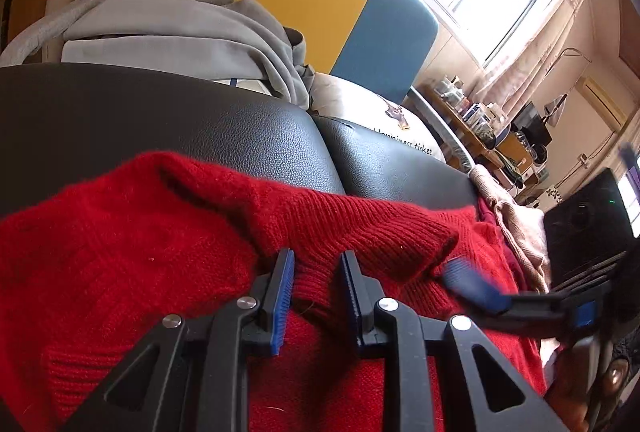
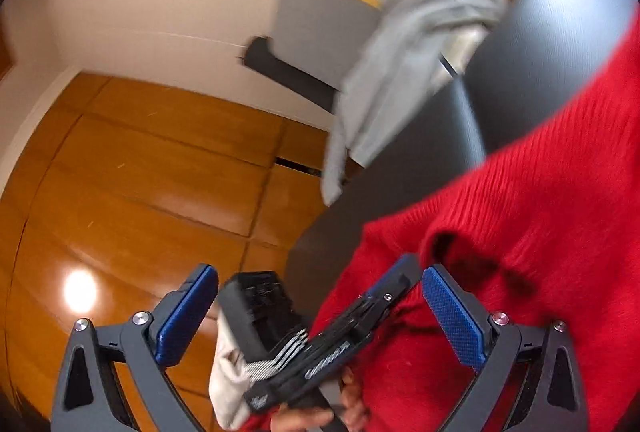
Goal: Fold clothes
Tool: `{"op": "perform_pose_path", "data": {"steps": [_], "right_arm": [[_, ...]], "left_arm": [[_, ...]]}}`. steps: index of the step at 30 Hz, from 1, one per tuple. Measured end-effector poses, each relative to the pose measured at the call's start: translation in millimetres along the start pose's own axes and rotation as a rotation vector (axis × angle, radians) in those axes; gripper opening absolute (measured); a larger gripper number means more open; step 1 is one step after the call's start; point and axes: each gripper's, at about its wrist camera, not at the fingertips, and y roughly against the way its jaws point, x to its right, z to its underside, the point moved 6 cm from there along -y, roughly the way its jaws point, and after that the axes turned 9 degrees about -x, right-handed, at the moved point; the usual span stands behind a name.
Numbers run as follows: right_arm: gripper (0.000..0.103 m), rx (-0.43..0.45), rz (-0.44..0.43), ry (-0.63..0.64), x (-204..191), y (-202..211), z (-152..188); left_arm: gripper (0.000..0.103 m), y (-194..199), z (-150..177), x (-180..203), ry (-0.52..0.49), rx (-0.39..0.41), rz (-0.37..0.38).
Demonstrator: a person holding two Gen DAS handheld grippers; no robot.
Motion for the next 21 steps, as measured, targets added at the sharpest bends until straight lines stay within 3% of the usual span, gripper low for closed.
{"op": "perform_pose_path", "data": {"steps": [2, 5, 8, 16, 21], "right_arm": [[0.103, 0.054, 0.067, -0.027, 5, -8, -4], [0.103, 0.225, 0.132, -0.03, 9, 12, -19], [0.103, 0.296, 0.159, -0.056, 23, 30, -27], [0.103, 0.176, 0.284, 0.096, 16, 21, -12], [0.103, 0.202, 0.364, 0.054, 34, 73, 4]], "left_arm": [[0.024, 0, 0, 1, -0.002, 0.001, -0.002], [0.024, 0, -1, 0, -0.001, 0.002, -0.001], [0.024, -1, -1, 0, 0.001, 0.003, 0.005], [0.023, -3, -4, -4, 0.013, 0.001, 0.017], [0.023, -3, -6, -2, 0.007, -0.011, -0.001]]}}
